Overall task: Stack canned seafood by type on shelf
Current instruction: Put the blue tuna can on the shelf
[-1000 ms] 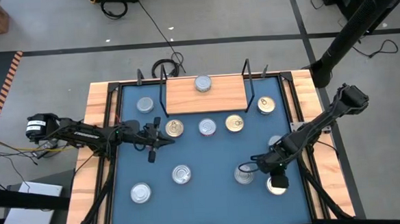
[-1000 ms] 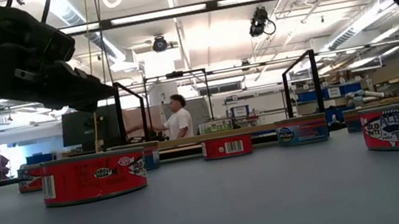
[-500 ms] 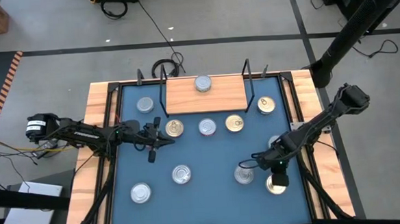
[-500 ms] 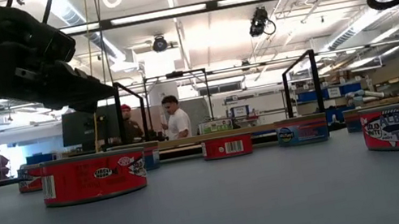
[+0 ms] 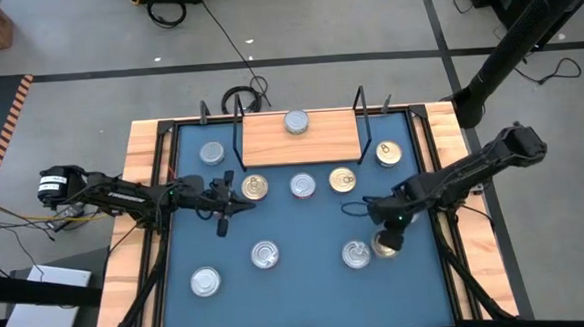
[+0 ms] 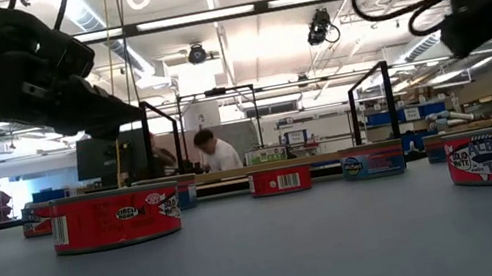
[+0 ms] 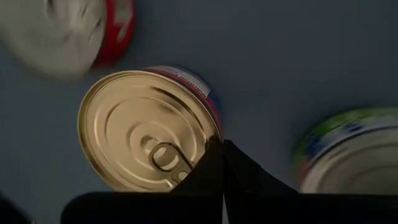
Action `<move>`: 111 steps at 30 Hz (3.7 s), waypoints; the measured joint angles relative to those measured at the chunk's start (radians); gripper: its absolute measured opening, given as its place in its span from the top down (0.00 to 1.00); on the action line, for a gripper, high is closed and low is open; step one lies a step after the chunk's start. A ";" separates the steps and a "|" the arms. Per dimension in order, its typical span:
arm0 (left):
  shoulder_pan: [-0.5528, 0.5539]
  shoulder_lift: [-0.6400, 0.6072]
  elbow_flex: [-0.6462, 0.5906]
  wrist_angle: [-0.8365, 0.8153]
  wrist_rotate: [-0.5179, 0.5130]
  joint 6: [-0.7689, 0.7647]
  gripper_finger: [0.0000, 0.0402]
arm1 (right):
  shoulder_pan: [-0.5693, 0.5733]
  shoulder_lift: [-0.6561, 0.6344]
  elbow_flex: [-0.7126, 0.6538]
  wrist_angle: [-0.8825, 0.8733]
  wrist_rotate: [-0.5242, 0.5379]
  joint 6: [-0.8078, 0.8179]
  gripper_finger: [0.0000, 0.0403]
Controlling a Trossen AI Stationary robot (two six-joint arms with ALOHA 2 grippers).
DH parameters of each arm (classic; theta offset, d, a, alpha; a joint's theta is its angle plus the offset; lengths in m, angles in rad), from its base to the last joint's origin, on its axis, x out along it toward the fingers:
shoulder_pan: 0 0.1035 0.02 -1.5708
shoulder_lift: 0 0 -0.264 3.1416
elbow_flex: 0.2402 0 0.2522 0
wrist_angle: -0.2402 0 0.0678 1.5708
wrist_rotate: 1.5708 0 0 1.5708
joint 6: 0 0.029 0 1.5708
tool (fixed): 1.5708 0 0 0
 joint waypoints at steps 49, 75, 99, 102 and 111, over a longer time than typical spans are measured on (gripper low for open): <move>-0.107 0.001 0.000 0.019 -0.066 -0.060 0.99 | -0.102 0.398 0.161 0.862 0.212 -0.106 0.94; -0.108 0.410 0.184 0.123 -0.060 -0.056 0.99 | -0.086 0.438 0.280 0.649 0.308 -0.300 0.74; -0.110 0.525 0.247 0.206 0.003 -0.053 0.99 | -0.135 0.470 0.277 0.584 0.254 -0.143 0.94; -0.110 0.525 0.247 0.206 0.003 -0.053 0.99 | -0.133 0.470 0.277 0.583 0.249 -0.151 0.94; -0.110 0.524 0.247 0.206 0.003 -0.053 0.99 | -0.137 0.469 0.277 0.571 0.260 -0.193 0.91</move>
